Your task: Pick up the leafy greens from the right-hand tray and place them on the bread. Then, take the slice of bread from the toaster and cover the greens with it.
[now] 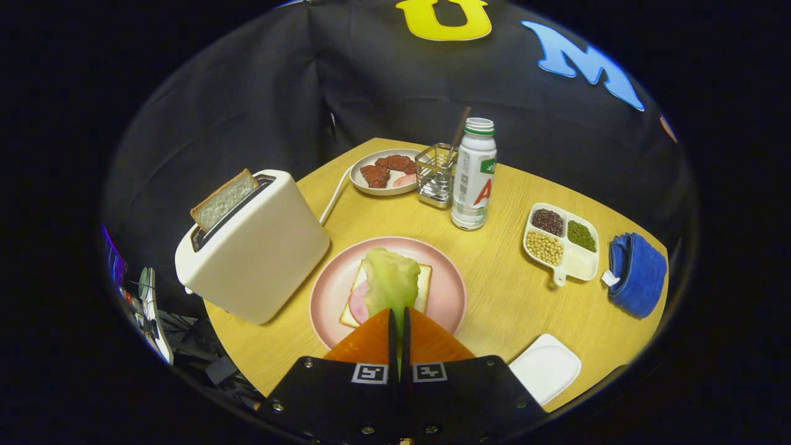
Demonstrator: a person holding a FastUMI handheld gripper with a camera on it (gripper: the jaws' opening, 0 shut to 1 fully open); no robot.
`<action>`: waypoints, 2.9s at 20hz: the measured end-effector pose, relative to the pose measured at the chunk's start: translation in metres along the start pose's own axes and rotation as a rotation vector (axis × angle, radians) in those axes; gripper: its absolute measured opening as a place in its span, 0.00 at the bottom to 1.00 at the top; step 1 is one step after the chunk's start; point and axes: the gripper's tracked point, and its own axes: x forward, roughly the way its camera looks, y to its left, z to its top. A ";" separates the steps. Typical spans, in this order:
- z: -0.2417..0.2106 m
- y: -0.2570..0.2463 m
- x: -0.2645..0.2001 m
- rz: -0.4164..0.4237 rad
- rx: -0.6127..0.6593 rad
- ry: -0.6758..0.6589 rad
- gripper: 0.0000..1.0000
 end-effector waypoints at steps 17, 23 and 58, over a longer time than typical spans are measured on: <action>0.007 0.019 0.066 -0.071 -0.082 0.044 0.25; 0.009 0.023 0.054 -0.058 -0.071 0.000 0.36; 0.055 0.266 -0.037 -0.201 -0.022 -0.717 0.36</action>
